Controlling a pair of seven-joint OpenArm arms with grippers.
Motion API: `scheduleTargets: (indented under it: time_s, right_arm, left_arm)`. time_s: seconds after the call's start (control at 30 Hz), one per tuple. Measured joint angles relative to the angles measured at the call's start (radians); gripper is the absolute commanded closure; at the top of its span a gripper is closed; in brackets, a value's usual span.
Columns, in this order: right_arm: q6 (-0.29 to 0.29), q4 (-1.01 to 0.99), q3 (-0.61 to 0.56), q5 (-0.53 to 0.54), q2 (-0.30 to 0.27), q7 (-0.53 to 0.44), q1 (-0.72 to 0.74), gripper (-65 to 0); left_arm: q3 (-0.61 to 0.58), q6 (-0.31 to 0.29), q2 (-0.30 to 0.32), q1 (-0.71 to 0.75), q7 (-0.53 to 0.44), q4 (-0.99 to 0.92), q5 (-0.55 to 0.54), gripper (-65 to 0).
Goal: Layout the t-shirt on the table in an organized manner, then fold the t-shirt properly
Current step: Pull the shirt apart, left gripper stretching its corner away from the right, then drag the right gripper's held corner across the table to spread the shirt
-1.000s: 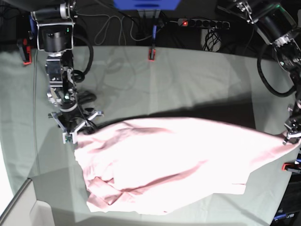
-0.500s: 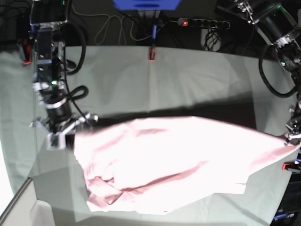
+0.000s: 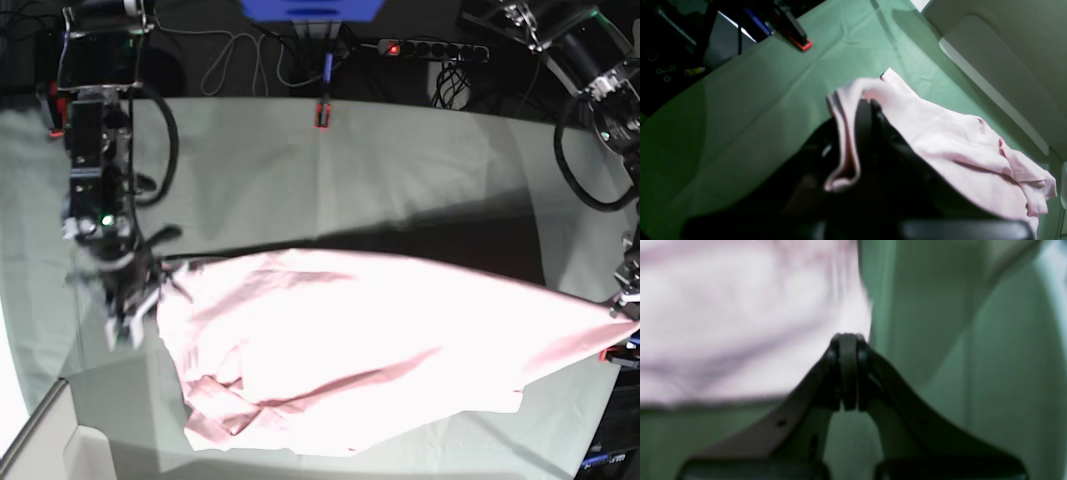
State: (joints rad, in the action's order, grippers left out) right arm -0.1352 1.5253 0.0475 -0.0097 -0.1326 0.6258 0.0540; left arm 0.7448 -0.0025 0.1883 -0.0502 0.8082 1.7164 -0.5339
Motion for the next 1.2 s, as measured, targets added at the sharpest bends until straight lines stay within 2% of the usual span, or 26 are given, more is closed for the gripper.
scheduleTargets:
  time_s: [0.1,0.2,0.3,0.43,0.57,0.73,0.8,0.83,0.87,0.97,1.0,1.2]
  right_arm:
    - [0.000,-0.075,0.002,0.000,0.000,-0.012,0.005,-13.4]
    - [0.000,-0.154,0.002,0.002,0.003,-0.019,0.042,-26.5]
    - [0.000,-0.220,0.002,0.007,0.006,-0.018,0.054,-33.5]
    - [0.001,-0.280,0.004,0.007,0.006,-0.018,0.053,-34.0]
    - [0.001,-0.357,0.003,0.010,0.034,-0.037,0.074,-34.1]
    - [0.000,-0.433,0.003,0.010,0.032,-0.051,0.124,-34.0]
    - [0.000,-0.448,0.002,0.010,0.031,-0.051,0.137,-32.9]
    - [0.000,-0.451,0.002,0.010,0.031,-0.053,0.139,-30.2]
    - [0.000,-0.451,0.000,0.010,0.030,-0.058,0.139,-25.5]
    - [-0.019,-0.451,0.000,0.010,0.031,-0.062,0.139,-4.4]
    - [-0.026,-0.451,0.000,0.011,0.030,-0.066,0.139,0.0]
    - [-0.026,-0.415,0.004,0.006,0.031,-0.080,0.120,0.0]
  left_arm:
    - [0.000,0.000,0.000,0.000,0.000,0.000,-0.002,-0.2]
    - [0.000,0.000,0.000,0.003,0.000,0.000,-0.001,-0.2]
    - [0.000,0.000,0.000,0.002,0.000,0.000,-0.002,-0.2]
    - [0.000,0.000,-0.003,0.005,0.000,0.000,-0.002,-0.2]
    - [0.000,0.000,-0.003,0.005,0.001,0.000,-0.001,-0.2]
    - [0.000,0.000,-0.003,0.011,0.001,0.000,0.003,-0.2]
    - [0.000,0.000,-0.003,0.011,0.000,0.000,-0.002,-0.2]
    - [0.000,0.000,-0.003,0.018,-0.001,0.000,-0.002,-0.2]
    - [0.000,0.000,-0.003,0.023,0.000,0.000,-0.001,-0.2]
    - [0.000,0.000,-0.004,0.027,0.003,0.000,0.002,-0.2]
    - [0.000,0.000,-0.003,0.026,0.003,0.000,0.002,-0.2]
    - [0.000,0.000,-0.004,0.033,0.003,0.005,0.002,-0.2]
